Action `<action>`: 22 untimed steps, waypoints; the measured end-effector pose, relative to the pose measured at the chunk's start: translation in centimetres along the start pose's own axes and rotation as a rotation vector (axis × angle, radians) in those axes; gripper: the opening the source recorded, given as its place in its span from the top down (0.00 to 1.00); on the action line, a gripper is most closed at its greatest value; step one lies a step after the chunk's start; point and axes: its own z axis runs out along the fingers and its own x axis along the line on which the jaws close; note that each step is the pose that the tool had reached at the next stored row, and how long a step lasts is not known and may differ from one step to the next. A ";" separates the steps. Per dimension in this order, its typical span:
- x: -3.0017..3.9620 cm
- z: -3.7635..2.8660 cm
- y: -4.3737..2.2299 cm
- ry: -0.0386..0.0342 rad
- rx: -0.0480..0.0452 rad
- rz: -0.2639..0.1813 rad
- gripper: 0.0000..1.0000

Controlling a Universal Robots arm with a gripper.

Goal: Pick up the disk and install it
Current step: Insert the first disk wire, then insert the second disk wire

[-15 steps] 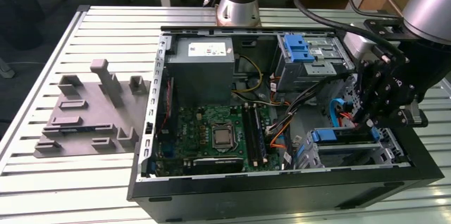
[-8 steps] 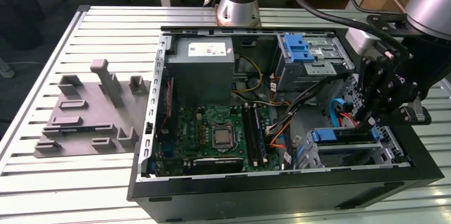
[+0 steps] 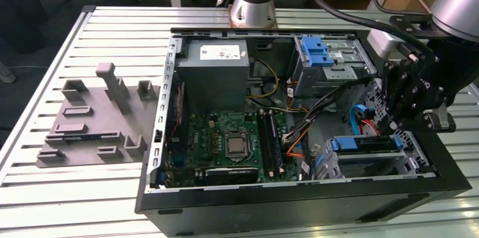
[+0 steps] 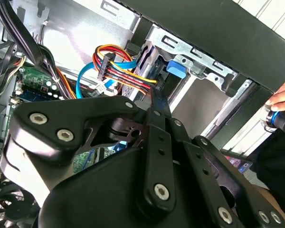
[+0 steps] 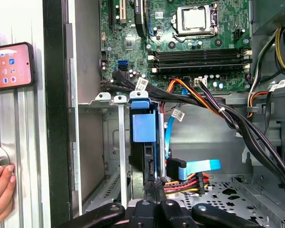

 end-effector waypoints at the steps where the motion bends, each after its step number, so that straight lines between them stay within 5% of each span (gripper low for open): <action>1: 0.00 0.00 0.00 -0.0001 0.0000 0.000 0.89; 15: 0.05 -0.36 0.48 -0.0019 -0.0001 0.000 0.89; 22: 0.15 -1.49 0.49 -0.0030 -0.0010 0.000 0.89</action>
